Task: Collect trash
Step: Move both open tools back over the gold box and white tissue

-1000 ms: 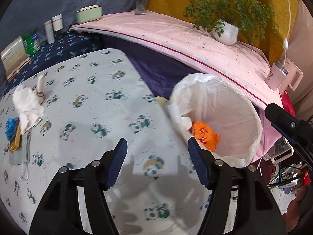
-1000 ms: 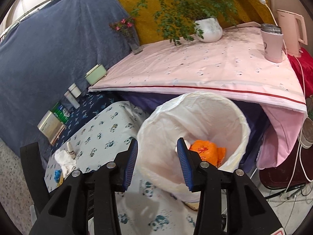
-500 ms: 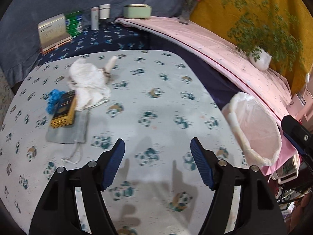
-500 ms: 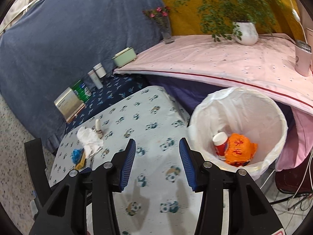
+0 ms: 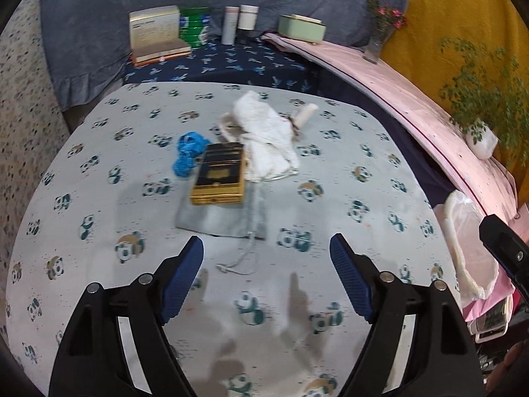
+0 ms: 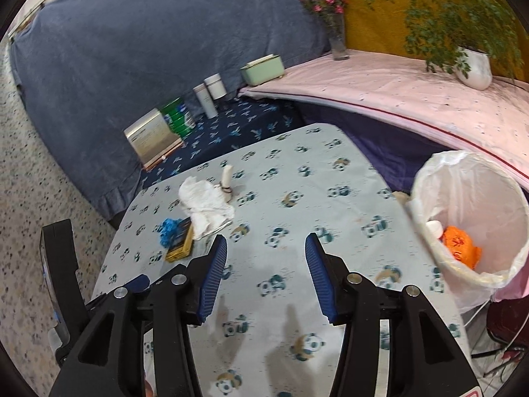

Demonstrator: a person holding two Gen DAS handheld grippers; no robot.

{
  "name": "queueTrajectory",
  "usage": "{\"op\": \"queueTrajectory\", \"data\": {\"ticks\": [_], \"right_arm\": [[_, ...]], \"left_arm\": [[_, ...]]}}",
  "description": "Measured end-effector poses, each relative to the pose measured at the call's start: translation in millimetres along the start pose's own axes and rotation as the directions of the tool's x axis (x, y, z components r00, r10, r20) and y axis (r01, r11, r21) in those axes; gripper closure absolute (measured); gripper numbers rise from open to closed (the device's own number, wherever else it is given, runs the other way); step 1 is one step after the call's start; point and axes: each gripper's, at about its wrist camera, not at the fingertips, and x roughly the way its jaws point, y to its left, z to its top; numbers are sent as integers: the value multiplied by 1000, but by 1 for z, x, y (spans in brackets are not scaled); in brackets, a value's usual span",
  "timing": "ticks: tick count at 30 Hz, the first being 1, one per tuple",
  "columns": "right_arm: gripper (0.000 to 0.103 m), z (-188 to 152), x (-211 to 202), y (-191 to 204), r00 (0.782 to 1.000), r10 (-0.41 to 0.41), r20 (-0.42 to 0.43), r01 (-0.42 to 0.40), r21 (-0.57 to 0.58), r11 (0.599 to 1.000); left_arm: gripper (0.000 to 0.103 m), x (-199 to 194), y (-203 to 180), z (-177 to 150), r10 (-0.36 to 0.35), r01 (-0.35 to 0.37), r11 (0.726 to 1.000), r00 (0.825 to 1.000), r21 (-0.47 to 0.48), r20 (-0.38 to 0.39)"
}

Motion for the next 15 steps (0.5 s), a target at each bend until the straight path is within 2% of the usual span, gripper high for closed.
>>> {"op": "queueTrajectory", "data": {"ticks": [9,15], "right_arm": [[54,1,47,40,997,39,-63,-43,-63,997],[54,5,93,62,991,58,-117,-69,-98,993]], "left_arm": [[25,10,47,12,43,-44,996,999,-83,-9],[25,27,67,25,52,-53,991,999,-121,-17]]}}
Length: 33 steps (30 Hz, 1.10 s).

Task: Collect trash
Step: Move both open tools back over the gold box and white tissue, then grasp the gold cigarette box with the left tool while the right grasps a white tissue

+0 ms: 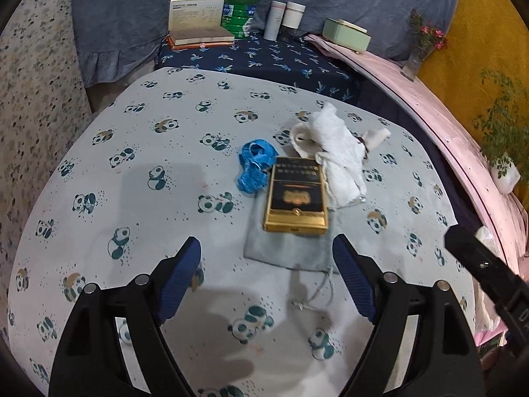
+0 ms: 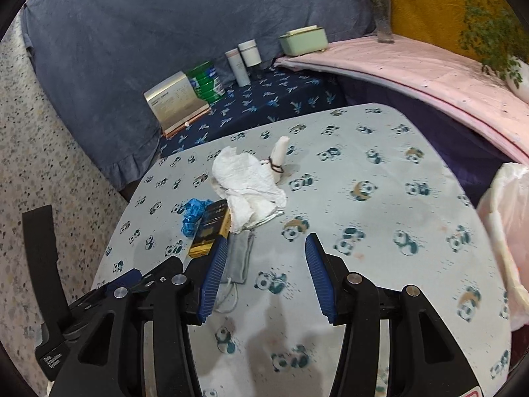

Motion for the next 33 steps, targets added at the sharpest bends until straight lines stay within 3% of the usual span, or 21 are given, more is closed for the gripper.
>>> {"op": "queueTrajectory", "data": {"ticks": [3,16,19,20,21,23,28,30,33], "right_arm": [[55,5,23,9,1000,10,-22,-10,-25,1000],[61,28,110,23,995,25,-100,-30,-44,999],[73,26,123,21,991,36,-131,-42,-39,998],[86,24,126,20,989,40,-140,-46,-40,998],[94,22,126,19,989,50,-142,-56,-41,998],[96,18,118,17,991,49,-123,-55,-43,998],[97,8,80,-7,997,47,-66,-45,24,999],[97,7,67,-18,998,47,-48,-44,54,998],[97,3,45,-35,1000,21,-21,-19,83,996]], "left_arm": [[19,9,7,8,4,-4,1000,1000,-12,-3],[19,41,27,32,18,-18,999,1000,-48,-9],[19,46,28,33,19,-20,999,1000,-44,-14],[19,48,27,33,19,-20,999,1000,-41,-17],[19,49,26,33,19,-20,999,1000,-41,-19],[19,51,23,32,14,-14,999,1000,-38,-22],[18,54,6,28,-25,25,1000,999,-4,-35],[14,54,-5,24,-53,54,998,998,19,-47],[14,58,-23,19,-41,44,996,998,78,-43]]}}
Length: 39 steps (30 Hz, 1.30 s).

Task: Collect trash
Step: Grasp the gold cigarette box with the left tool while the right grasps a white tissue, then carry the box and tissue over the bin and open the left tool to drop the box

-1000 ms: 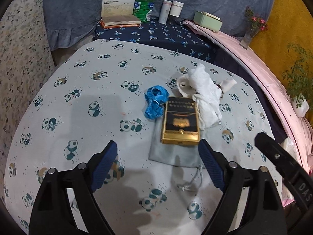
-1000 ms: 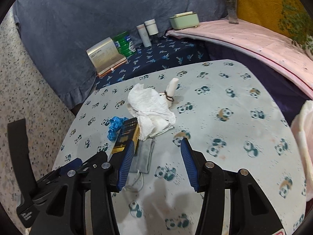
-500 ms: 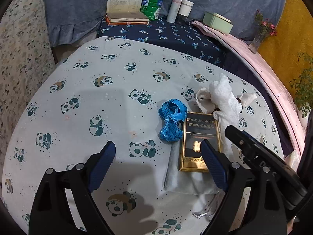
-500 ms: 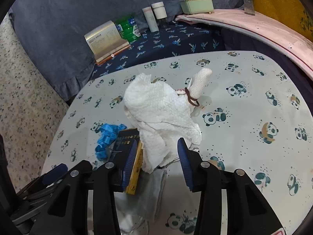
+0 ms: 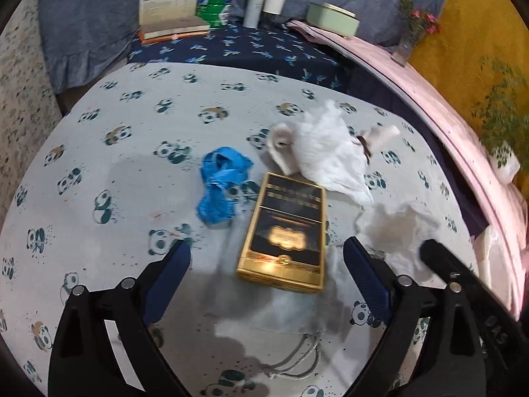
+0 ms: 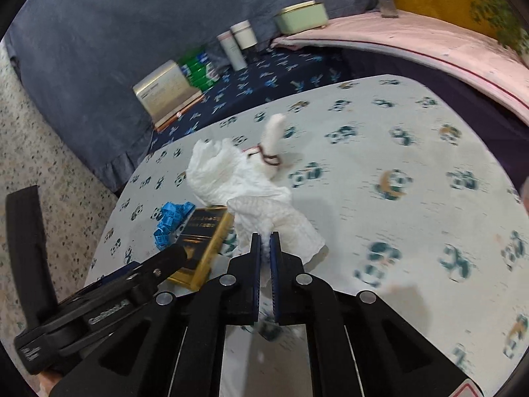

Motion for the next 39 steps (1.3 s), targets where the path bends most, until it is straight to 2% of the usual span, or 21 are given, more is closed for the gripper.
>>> {"op": "queueTrajectory", "data": {"ticks": [5,9,11,12,23,30,39], "right_arm": [[97,0,-17,-18,1000,-14,14,14,37,999],[97,-2,-20,-23,1000,-17,11,17,45,999],[97,-5,-21,-25,1000,-16,9,16,47,999],[97,-6,-22,-25,1000,-15,9,15,48,999],[97,-12,-58,-28,999,-10,52,7,60,998],[97,-17,-103,-39,994,-19,112,10,78,997],[97,-23,-171,-80,975,-74,208,46,134,990]], "left_arm": [[16,13,-15,0,24,-24,999,1000,34,-6],[37,23,-23,1,32,-30,997,999,65,-29],[41,25,-25,0,45,-43,996,999,73,-30],[48,25,-26,-1,47,-44,996,999,78,-27],[48,-18,-47,-15,-8,8,996,1000,91,2],[48,-55,-88,-32,-60,56,987,998,148,26],[48,-86,-156,-54,-140,131,963,990,236,24]]}}
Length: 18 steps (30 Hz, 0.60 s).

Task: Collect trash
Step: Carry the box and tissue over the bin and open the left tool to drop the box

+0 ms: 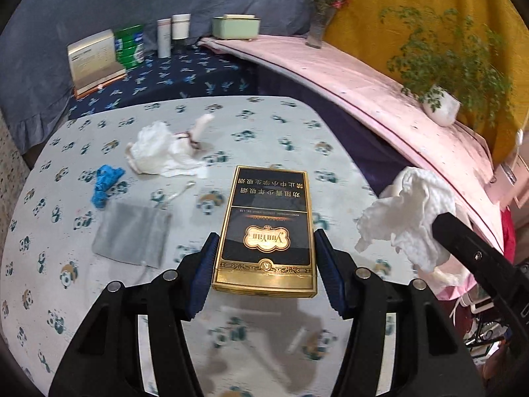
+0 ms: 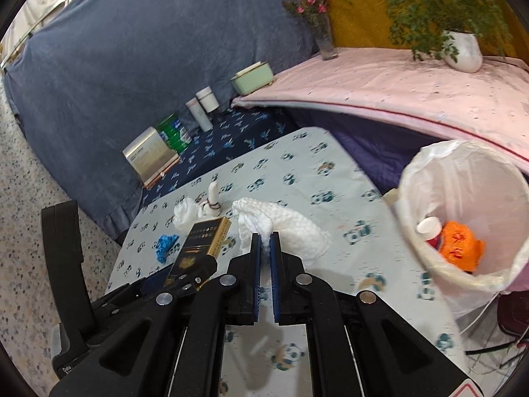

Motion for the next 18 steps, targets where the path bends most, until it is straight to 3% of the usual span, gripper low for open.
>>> {"op": "queueTrajectory", "data": {"ticks": [18], "right_arm": [[97,9,-82,-121,981,-156,118,135,170,976]], "left_arm": [[48,16,-136,-8,-142,151,974,988,170,-64]]}}
